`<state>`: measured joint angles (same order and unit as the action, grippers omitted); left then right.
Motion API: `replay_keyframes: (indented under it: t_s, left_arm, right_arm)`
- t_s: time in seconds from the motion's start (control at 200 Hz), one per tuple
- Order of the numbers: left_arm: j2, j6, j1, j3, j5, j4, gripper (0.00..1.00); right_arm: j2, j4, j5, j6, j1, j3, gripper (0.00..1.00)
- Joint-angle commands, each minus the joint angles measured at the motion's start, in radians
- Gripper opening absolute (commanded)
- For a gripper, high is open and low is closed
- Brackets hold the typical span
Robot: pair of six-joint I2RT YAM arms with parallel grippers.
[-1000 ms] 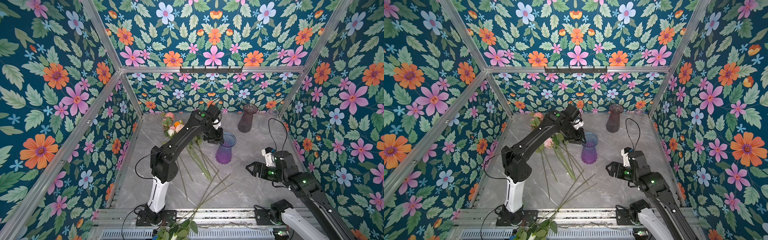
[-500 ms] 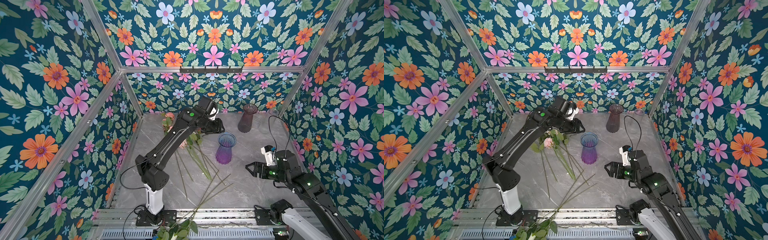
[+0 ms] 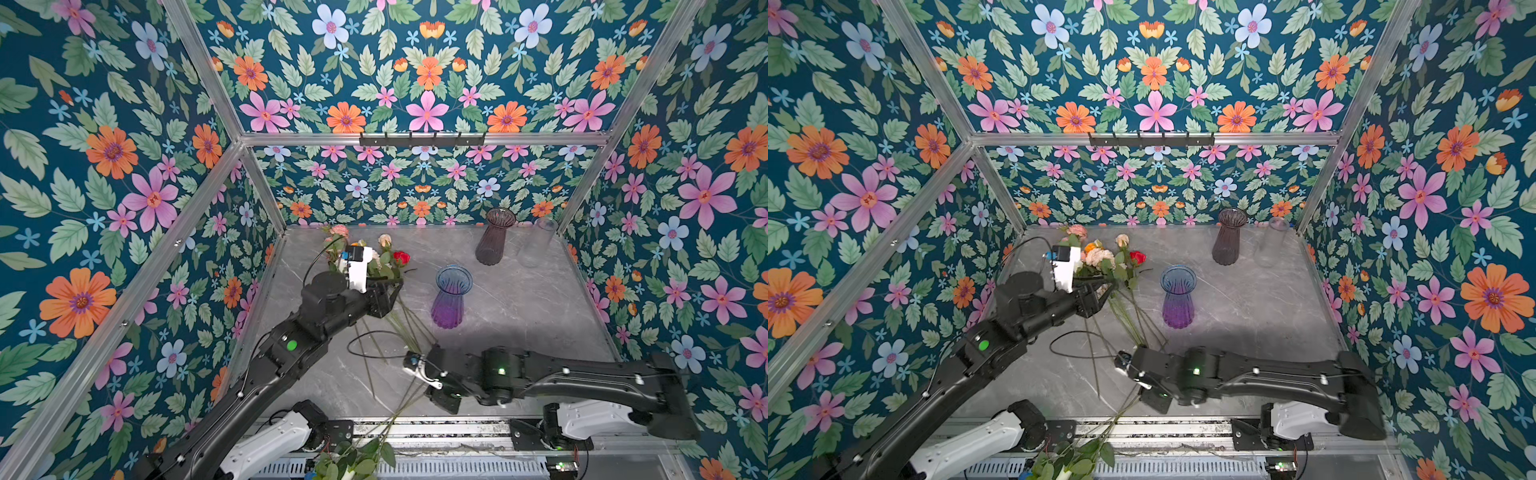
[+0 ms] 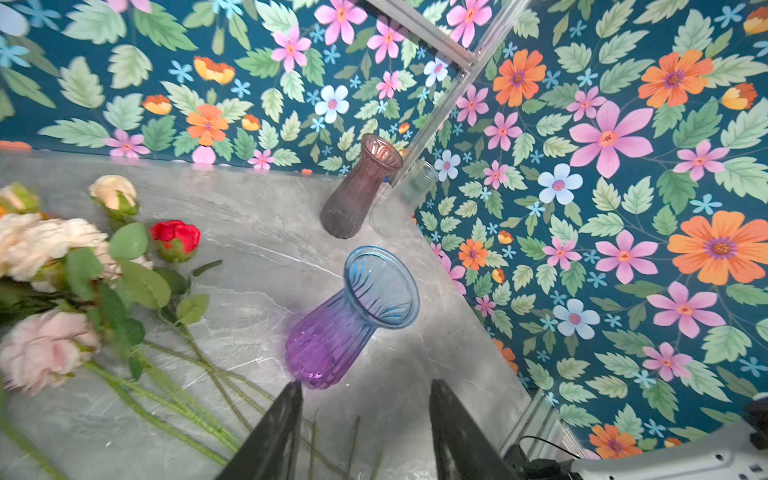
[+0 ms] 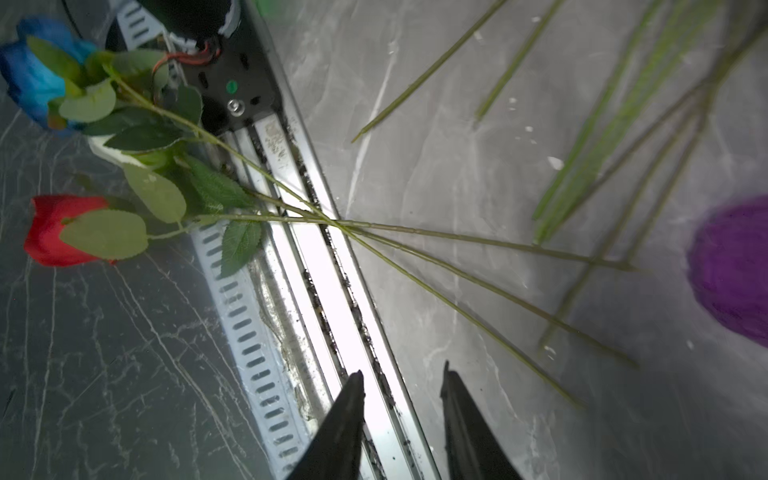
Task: Arrange the flowers into the vase
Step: 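Open the left gripper off the vase while the right reaches to the blue rose, then close the right gripper on the blue rose stem and lift it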
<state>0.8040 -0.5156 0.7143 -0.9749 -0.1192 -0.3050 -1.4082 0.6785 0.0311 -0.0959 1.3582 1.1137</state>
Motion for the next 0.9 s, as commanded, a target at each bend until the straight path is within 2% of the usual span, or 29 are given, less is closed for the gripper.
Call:
replay_keyframes:
  t_s: [0.0,0.04,0.09,0.175,0.305,0.66,0.825,0.895]
  left_arm:
    - [-0.112,0.032,-0.001,0.054,0.139,-0.027,0.51]
    - [-0.158,0.037,-0.001,0.069,0.179,-0.068,0.51]
    - [-0.216,0.046,0.000,0.087,0.227,-0.114,0.51]
    - [-0.301,0.060,0.000,0.118,0.291,-0.179,0.51]
    - [-0.391,0.044,0.001,0.175,0.301,-0.219,0.51]
    - [-0.520,0.057,0.001,0.178,0.367,-0.318,0.53]
    - [-0.524,0.063,0.000,0.162,0.366,-0.325,0.53]
    - [-0.522,0.063,0.000,0.144,0.364,-0.327,0.52]
  right_arm:
    - [-0.124,-0.084,0.208,0.165,0.008,0.066,0.59]
    - [-0.176,-0.091,0.226,0.192,0.012,0.098,0.60]
    - [-0.237,-0.077,0.237,0.226,0.023,0.145,0.57]
    - [-0.367,-0.041,0.205,0.264,0.047,0.227,0.53]
    - [-0.533,0.031,0.226,0.302,0.070,0.363,0.45]
    - [-0.674,0.056,0.242,0.314,0.083,0.446,0.44]
    - [-0.689,0.061,0.225,0.303,0.083,0.462,0.23]
    - [-0.684,0.070,0.200,0.306,0.082,0.463,0.09]
